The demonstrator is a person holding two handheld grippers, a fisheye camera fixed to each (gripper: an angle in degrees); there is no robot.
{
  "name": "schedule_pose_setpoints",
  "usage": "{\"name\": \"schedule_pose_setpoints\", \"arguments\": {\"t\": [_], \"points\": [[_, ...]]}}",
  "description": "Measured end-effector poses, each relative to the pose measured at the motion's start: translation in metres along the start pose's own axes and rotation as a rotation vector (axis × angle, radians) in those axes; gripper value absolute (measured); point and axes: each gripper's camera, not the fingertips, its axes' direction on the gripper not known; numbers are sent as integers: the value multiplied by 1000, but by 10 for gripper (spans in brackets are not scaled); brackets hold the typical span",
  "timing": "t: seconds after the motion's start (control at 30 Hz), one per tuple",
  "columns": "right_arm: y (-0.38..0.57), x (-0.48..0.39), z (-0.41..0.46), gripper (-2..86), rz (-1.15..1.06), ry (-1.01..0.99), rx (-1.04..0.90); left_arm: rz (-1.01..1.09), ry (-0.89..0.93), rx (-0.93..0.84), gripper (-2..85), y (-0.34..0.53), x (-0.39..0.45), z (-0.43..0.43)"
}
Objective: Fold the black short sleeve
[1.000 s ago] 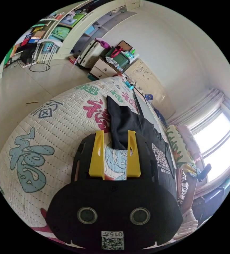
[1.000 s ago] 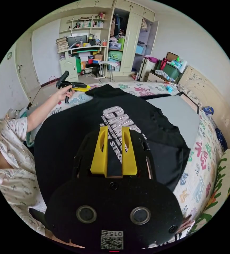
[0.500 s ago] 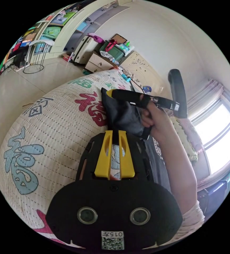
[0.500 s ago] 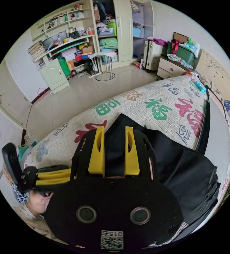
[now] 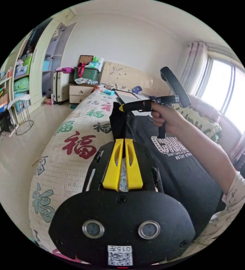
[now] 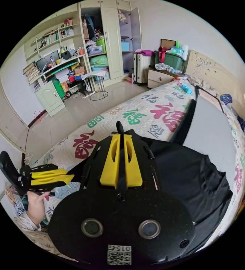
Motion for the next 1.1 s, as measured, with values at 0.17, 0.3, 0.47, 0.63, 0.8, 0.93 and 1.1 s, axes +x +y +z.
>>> {"name": "schedule_pose_setpoints", "arguments": {"t": [0.17,0.3,0.47,0.63,0.8,0.93,1.1], "points": [[94,43,-59,15,48,67,45,400,160,-207,1,0,156,48],[152,58,-77,24,59,150,-2,519,153,-201,3,50,234,80],[207,82,-114,10,79,274,85,684,29,-231,12,129,316,95],[197,101,-104,90,135,25,9,634,133,-231,55,158,320,82],[191,93,-63,103,84,102,-147,628,114,-274,84,191,328,100],[190,81,-54,39,12,177,-180,652,154,-306,53,219,342,115],[199,91,-70,0,27,254,-124,641,216,-249,30,237,342,107]]}}
